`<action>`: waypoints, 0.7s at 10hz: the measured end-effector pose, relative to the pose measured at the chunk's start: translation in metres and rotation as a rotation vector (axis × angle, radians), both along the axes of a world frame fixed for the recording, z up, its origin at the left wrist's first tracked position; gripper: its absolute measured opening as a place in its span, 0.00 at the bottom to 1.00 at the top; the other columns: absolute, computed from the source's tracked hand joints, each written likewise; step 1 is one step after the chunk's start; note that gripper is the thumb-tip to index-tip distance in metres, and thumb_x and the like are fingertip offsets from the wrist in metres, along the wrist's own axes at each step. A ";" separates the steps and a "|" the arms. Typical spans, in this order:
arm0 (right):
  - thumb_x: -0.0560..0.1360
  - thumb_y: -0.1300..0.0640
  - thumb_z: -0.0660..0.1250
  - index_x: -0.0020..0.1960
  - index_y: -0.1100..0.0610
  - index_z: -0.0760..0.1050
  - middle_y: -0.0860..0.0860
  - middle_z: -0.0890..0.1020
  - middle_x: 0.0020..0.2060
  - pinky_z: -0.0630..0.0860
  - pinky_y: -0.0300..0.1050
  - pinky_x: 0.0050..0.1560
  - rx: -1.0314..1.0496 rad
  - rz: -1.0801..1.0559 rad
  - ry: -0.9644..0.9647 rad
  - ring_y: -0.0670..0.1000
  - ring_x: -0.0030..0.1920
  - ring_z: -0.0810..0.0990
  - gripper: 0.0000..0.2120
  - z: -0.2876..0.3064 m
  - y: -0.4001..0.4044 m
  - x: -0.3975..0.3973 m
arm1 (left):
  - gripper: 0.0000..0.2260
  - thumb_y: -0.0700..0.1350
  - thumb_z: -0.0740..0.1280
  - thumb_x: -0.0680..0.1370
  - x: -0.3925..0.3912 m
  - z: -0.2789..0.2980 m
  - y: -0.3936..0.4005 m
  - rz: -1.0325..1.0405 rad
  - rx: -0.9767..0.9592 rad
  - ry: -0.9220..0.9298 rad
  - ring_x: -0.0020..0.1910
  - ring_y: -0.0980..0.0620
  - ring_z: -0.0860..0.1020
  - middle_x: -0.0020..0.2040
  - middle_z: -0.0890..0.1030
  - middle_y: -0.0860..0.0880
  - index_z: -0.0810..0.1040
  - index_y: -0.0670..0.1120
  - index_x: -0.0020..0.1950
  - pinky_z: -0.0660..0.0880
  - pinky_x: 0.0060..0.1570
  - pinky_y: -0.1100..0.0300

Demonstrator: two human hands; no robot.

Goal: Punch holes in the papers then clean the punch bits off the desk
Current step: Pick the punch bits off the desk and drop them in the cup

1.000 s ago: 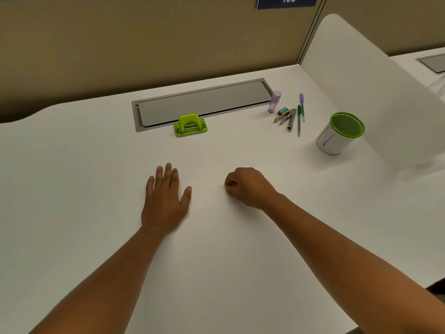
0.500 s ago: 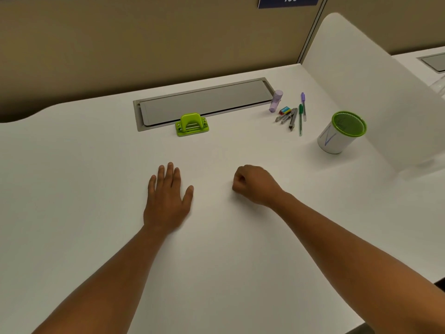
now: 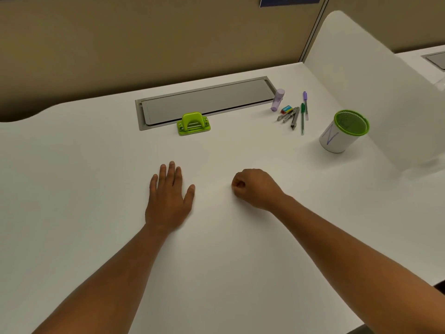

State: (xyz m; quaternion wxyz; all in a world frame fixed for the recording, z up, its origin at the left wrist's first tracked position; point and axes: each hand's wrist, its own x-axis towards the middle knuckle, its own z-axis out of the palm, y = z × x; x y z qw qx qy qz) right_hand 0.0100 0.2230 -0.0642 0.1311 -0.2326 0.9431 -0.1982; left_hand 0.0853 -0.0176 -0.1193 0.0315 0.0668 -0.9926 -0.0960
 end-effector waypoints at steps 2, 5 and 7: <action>0.75 0.55 0.63 0.45 0.55 0.78 0.50 0.80 0.41 0.73 0.46 0.39 0.145 0.077 0.085 0.53 0.41 0.77 0.06 0.002 -0.010 -0.002 | 0.32 0.61 0.46 0.80 0.001 -0.002 0.000 0.000 0.000 0.007 0.80 0.46 0.50 0.80 0.56 0.45 0.59 0.42 0.78 0.50 0.77 0.46; 0.73 0.55 0.63 0.41 0.57 0.71 0.52 0.77 0.38 0.66 0.44 0.36 0.236 0.054 0.044 0.55 0.41 0.75 0.06 -0.001 -0.018 -0.006 | 0.33 0.61 0.45 0.80 0.002 -0.001 0.000 0.003 -0.007 -0.006 0.80 0.47 0.49 0.81 0.54 0.46 0.58 0.43 0.79 0.48 0.77 0.47; 0.71 0.58 0.67 0.41 0.60 0.80 0.50 0.83 0.37 0.75 0.43 0.42 -0.203 -0.411 -0.110 0.49 0.39 0.79 0.06 0.019 0.039 -0.051 | 0.32 0.61 0.46 0.80 0.001 -0.001 -0.001 -0.001 -0.008 0.009 0.80 0.46 0.51 0.80 0.55 0.45 0.60 0.42 0.78 0.49 0.77 0.47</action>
